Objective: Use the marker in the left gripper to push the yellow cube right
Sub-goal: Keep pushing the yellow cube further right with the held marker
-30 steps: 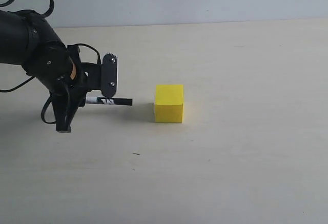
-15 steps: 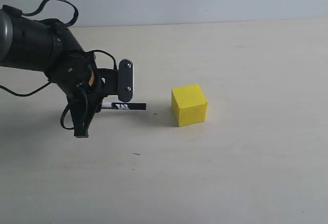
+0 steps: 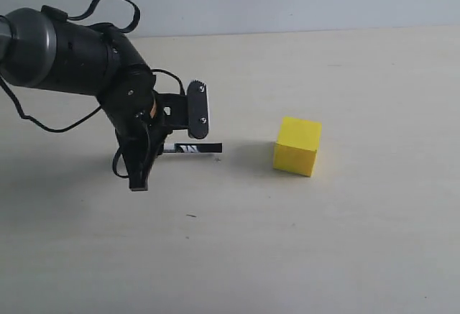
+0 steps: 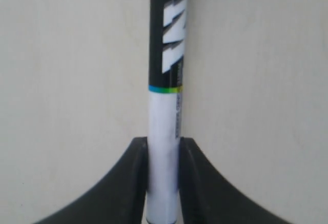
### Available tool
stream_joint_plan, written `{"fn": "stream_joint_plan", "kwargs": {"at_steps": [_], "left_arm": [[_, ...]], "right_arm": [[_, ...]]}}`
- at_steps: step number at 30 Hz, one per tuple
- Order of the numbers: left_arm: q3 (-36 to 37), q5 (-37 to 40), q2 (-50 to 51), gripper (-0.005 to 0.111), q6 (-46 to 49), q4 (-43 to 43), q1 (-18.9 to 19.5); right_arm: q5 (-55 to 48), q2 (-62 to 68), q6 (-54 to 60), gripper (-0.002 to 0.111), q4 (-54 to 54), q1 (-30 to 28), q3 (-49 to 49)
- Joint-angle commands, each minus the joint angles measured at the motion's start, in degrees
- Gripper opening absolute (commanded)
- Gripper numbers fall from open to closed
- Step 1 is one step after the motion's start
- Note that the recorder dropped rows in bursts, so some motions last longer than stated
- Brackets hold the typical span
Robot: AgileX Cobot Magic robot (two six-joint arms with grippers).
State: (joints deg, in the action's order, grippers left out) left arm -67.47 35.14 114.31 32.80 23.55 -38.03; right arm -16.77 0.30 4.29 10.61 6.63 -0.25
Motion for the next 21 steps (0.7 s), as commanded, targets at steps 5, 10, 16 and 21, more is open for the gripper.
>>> {"fn": "stream_joint_plan", "kwargs": {"at_steps": [5,10,16,21], "left_arm": [[-3.73,-5.59,1.82,0.0,-2.48,-1.48,-7.76],[-7.5,-3.65,4.96,0.0,-3.66,2.1,-12.5],[-7.5,2.16,5.05,0.0,-6.26,4.06,-9.62],[-7.5,3.23,5.05,0.0,-9.69,4.06,-7.58]], "right_arm": [[0.39,-0.3,0.14,0.0,-0.06,0.07,0.25],[0.39,-0.3,0.14,0.0,-0.06,0.07,0.25],[0.39,-0.3,0.14,0.0,-0.06,0.07,0.25],[0.39,-0.3,0.14,0.0,-0.06,0.07,0.25]]}}
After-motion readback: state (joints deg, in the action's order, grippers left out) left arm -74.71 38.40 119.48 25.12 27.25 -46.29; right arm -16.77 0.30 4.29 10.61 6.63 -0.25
